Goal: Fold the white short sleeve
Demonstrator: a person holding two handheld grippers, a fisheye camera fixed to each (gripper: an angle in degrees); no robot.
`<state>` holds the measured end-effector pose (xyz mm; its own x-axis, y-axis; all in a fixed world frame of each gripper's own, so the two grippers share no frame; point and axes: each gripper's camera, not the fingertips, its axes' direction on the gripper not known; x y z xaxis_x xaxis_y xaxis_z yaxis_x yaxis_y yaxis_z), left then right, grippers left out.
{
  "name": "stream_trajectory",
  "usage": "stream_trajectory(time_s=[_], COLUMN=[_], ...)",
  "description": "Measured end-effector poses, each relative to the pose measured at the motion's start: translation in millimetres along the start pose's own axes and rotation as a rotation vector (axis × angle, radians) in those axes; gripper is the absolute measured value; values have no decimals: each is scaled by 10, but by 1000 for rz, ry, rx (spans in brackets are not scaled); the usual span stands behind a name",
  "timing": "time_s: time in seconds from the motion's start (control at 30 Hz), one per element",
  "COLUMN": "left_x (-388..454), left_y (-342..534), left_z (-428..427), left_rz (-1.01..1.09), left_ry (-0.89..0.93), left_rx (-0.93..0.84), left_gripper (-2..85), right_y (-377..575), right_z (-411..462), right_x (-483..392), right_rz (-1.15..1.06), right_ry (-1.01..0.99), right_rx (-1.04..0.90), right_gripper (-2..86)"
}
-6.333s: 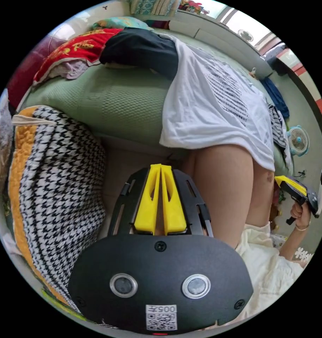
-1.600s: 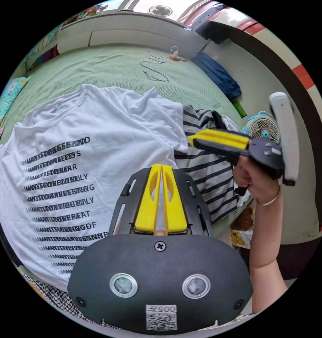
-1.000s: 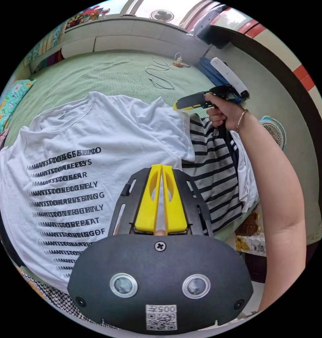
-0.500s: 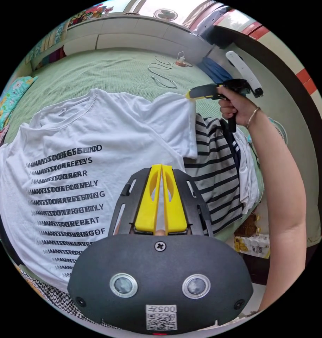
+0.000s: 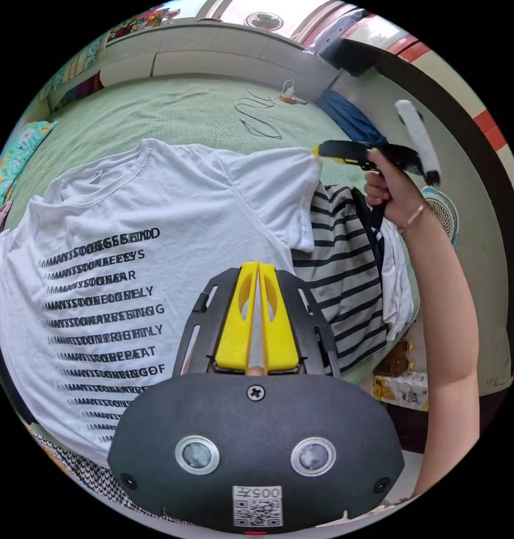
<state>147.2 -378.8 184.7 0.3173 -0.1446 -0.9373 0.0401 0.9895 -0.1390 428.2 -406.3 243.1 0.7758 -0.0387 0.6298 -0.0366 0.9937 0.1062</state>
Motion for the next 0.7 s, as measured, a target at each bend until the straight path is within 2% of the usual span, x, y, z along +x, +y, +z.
stream_trajectory(time_s=[0.1,0.27,0.43,0.53,0.6,0.7], left_x=[52,236,393,567,644,701], left_y=[76,278,449,644,691,755], left_z=[-30,-90,-76,-98,-73,-25], left_rz=[15,113,224,364,382,375], left_ry=[5,21,57,85,83,68], left_rx=[17,84,112,227,211,224], left_gripper=[0,7,54,102,119,128], right_y=[353,924,1083,1015,932,824], right_z=[-247,-336,-227,-174,-259,-424], right_x=[-59,-145,-90,38,180,364], right_rz=[-159,-316,-334,-306,-289,-267], right_ry=[-130,-127,-153,-171,-234,-312], right_rx=[-1,-74,-147,-165,-151,-145], right_gripper=[107,119,104,38,-5,-12])
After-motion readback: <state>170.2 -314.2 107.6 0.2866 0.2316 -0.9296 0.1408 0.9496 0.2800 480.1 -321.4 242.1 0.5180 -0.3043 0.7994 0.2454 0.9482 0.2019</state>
